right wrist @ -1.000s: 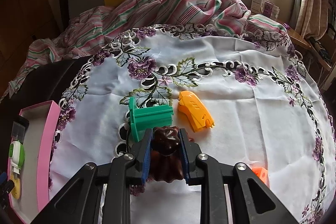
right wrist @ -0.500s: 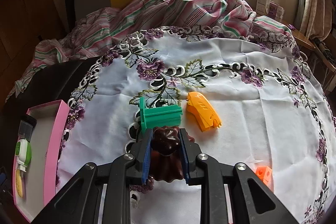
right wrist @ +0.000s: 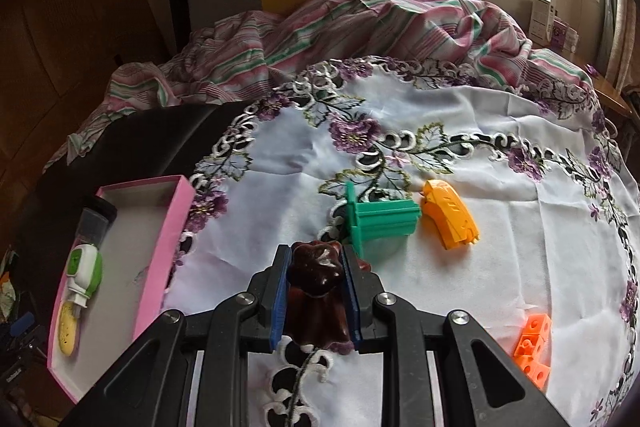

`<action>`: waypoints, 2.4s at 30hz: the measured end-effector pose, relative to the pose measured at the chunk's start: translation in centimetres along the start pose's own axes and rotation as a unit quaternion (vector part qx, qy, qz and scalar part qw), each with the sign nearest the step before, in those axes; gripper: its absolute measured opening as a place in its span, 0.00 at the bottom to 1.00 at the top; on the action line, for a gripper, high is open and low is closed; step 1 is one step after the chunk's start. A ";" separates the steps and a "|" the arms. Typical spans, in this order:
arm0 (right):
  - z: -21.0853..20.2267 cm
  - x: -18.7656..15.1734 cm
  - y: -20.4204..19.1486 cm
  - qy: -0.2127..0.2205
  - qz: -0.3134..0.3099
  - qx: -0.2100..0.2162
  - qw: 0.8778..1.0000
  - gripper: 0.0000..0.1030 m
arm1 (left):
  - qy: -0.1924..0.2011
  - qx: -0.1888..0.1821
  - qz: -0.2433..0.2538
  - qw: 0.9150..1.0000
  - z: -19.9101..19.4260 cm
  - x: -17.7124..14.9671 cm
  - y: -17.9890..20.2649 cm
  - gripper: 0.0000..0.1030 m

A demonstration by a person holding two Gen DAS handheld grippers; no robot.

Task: Organize rigid objects
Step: 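Carry the brown flower-shaped piece over the pink tray with right tool, then lower the brown flower-shaped piece into the tray and open right tool, then move both tools back over the green and yellow pieces on the tablecloth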

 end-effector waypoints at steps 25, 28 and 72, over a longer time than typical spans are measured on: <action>5.4 -7.8 -21.5 -0.112 -0.168 0.111 0.973 0.23 | 0.043 0.017 -0.006 0.999 -1.9 0.6 -1.1 0.58; 6.0 -8.2 -22.5 -0.104 -0.162 0.116 0.974 0.22 | 0.050 0.023 -0.010 0.998 -2.1 0.7 -1.7 0.58; 0.8 -4.8 -16.0 -0.031 -0.075 0.119 0.990 0.45 | 0.105 0.037 0.028 0.993 -5.1 2.1 0.1 0.61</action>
Point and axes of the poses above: each gripper's, at about its wrist camera, not at the fingertips, and z roughly the way its jaws point, y to its right, x to its top, the point moved 3 cm from there along z, roughly the way its jaws point, and after that the axes turned 10 degrees about x, right-handed, at the moved point
